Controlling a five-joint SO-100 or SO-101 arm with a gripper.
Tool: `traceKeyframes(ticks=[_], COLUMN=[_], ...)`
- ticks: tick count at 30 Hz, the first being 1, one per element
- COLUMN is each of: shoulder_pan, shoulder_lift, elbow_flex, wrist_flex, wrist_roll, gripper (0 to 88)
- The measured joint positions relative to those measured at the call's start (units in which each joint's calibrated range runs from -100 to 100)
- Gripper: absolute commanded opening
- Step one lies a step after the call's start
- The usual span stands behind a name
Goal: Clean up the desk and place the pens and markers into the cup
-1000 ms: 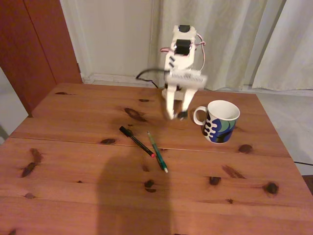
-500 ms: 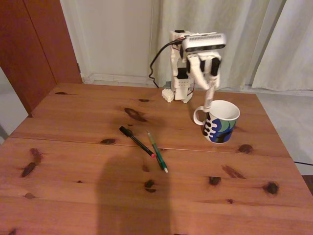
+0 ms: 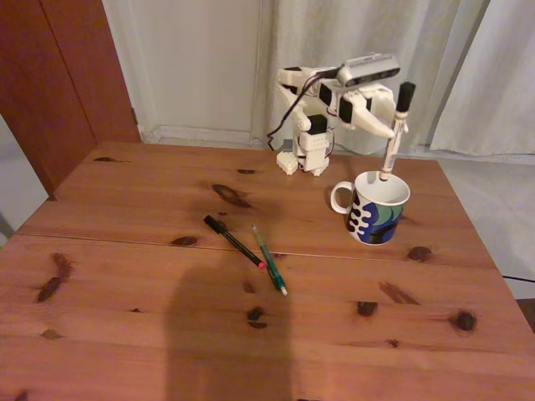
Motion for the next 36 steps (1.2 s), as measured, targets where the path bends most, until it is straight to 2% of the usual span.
traceKeyframes(ticks=[6, 13, 18, 23, 28, 36], shoulder_pan=[0.1, -0.1, 0.4, 4.4, 8.1, 17.2], shoulder_lift=[-0.1, 0.0, 0.0, 1.4, 12.0, 41.0], elbow_flex=[5.2, 7.0, 7.0, 3.1, -4.8, -17.9], wrist_flex=[0.0, 0.0, 0.0, 0.0, 0.0, 0.0], wrist_roll=[0.0, 0.0, 0.0, 0.0, 1.1, 5.1], gripper=[1.5, 17.6, 17.7, 17.7, 17.7, 17.7])
